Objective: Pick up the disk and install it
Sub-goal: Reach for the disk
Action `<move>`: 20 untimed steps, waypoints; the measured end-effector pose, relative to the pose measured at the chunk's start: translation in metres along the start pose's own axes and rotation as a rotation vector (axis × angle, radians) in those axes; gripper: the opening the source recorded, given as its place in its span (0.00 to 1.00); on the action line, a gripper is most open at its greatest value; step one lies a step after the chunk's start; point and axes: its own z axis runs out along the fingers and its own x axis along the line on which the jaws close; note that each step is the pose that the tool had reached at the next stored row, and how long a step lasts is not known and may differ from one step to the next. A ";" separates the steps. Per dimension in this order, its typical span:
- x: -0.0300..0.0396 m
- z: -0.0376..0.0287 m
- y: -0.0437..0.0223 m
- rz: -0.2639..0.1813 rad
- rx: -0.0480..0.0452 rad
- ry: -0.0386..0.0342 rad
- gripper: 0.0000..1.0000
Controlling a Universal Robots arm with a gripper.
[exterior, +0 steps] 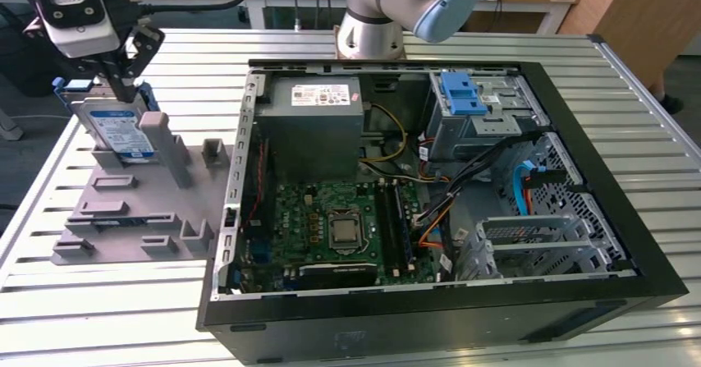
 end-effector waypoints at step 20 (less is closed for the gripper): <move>0.0028 0.0035 -0.0003 0.001 0.0009 0.0127 0.11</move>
